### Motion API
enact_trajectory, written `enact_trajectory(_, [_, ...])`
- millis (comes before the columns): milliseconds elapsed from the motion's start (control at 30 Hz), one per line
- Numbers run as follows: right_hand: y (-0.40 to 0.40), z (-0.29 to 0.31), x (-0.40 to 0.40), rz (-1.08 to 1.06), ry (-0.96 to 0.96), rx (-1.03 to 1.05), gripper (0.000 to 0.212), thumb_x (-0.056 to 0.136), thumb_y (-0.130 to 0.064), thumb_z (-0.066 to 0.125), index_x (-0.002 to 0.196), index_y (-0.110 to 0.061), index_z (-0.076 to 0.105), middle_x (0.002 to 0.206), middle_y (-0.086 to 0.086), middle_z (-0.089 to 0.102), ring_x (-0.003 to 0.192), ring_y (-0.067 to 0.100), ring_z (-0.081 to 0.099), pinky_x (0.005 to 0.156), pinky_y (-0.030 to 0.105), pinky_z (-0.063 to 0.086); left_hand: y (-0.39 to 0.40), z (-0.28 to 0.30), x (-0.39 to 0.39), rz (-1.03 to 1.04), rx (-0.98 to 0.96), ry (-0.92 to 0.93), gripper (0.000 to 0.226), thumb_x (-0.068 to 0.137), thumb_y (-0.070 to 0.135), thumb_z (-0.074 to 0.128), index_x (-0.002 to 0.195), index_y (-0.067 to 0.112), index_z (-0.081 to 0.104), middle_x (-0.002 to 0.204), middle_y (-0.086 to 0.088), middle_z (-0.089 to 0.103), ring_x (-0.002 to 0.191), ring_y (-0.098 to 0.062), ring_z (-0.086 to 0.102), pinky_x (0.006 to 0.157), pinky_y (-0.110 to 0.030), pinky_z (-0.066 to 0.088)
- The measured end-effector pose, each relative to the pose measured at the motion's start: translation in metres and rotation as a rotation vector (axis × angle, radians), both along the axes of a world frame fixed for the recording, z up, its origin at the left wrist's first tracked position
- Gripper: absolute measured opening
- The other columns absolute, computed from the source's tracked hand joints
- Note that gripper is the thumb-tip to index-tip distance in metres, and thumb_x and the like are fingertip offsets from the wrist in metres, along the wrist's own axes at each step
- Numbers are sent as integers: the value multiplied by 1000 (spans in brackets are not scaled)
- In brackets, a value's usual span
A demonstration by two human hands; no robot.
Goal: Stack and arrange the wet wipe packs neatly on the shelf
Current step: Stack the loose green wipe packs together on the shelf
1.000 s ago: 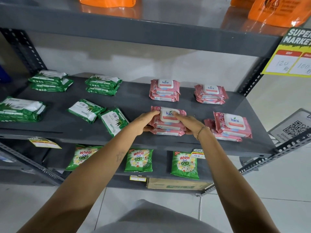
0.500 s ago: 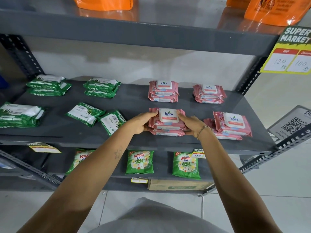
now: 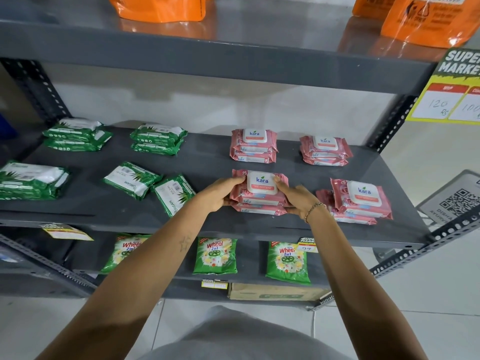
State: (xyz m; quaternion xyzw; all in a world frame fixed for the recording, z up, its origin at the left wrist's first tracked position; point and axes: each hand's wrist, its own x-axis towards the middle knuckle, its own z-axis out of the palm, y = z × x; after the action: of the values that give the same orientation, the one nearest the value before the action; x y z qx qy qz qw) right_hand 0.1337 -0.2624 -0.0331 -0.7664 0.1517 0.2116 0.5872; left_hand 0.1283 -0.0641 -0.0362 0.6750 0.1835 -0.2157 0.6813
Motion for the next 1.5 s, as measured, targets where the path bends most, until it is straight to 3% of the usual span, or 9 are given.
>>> enact_trajectory(100, [-2,3,-1,-1,5,-17,61,78,-57,62,97,1,63,93,13,71,87,24,68,88,39,56,-4,3,1,-60,178,-12,45,93,43,50,113,5,61,107,-12,69,92,-21,64,95,-37,50])
enact_trajectory(233, [-1,19,-8,44,-85,-263,59,87,-59,49,89,0,59,87,14,68,79,27,64,76,33,52,-2,23,-15,-44,931,-326,65,96,50,38,136,0,39,132,-21,47,119,-33,51,97,-41,41])
enact_trajectory(367, [19,32,-16,-116,-601,-473,30,93,-31,52,107,-7,62,113,15,62,103,29,58,83,34,47,49,20,-36,249,966,-792,35,95,25,48,116,-2,58,104,-21,60,95,-32,58,87,-42,47])
enact_trajectory(533, [109,43,-38,32,-1089,-483,14,85,-4,55,92,-7,67,96,12,68,74,16,58,71,23,46,174,-32,-91,291,1276,-863,27,95,14,42,108,-2,59,103,-21,58,92,-38,53,81,-46,43])
enact_trajectory(767, [240,-13,-57,554,-562,-720,69,80,-46,62,134,-10,39,134,17,43,125,36,40,104,44,34,317,-80,-161,-6,1401,-571,60,95,35,30,139,-5,39,137,-26,46,125,-41,44,105,-49,33])
enact_trajectory(933, [254,-24,-49,439,-409,-827,89,70,-40,73,140,-14,26,136,18,41,124,40,42,101,50,38,362,-92,-150,-394,1538,-620,76,96,55,19,145,-2,29,151,-17,34,141,-29,26,118,-31,3])
enact_trajectory(1067, [251,-12,-37,150,-266,-665,80,63,-34,74,129,-10,36,126,20,50,116,41,50,96,50,45,374,-94,-145,-404,1557,-659,68,95,46,31,139,-6,36,145,-20,41,137,-31,30,116,-32,5])
enact_trajectory(1200, [268,-2,-32,-4,-491,-635,75,65,-36,74,127,-9,41,122,20,55,114,40,50,95,47,44,377,-100,-142,-304,1528,-631,62,96,44,28,129,-3,50,135,-20,54,128,-33,42,109,-39,18])
enact_trajectory(1500, [360,14,-11,557,-593,-680,71,66,-39,70,131,-34,42,127,-1,57,102,23,59,80,36,53,383,-114,-138,-194,1495,-835,55,100,42,19,130,1,41,125,-24,61,124,-31,40,104,-44,27])
